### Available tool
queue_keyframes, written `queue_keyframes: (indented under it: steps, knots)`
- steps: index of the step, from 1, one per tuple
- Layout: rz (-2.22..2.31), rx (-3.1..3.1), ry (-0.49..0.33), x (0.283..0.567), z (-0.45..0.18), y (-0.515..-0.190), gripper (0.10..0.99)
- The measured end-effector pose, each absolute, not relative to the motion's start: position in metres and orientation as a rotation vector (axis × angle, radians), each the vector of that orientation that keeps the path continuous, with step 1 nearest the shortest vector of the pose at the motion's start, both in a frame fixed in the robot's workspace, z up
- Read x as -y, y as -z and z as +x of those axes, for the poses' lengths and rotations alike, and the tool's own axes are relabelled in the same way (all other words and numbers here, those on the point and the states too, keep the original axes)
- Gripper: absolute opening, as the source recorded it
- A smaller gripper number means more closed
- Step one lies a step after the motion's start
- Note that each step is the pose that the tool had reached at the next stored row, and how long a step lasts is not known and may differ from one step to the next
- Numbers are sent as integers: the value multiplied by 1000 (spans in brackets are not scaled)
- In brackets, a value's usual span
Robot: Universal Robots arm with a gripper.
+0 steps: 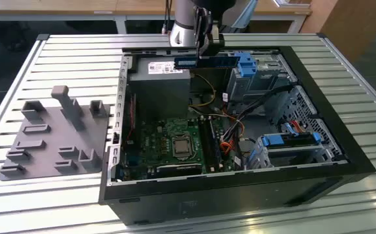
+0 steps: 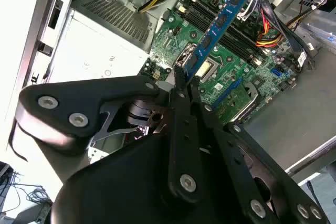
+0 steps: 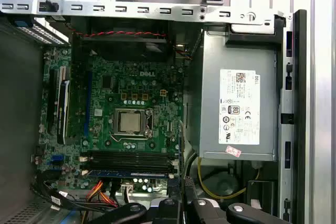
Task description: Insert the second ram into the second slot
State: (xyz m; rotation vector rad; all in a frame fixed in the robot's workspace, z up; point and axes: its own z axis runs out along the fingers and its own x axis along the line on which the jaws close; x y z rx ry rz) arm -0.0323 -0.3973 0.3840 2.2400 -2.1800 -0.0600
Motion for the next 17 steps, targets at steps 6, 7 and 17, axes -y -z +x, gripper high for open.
queue_keyframes:
  steps: [6, 7, 17]
  knots:
    - [2240, 2180, 61, 399, -32, -384, 141]
    - [2240, 2180, 61, 401, -32, -384, 141]
    - [2178, 2235, 52, 407, -32, -382, 141]
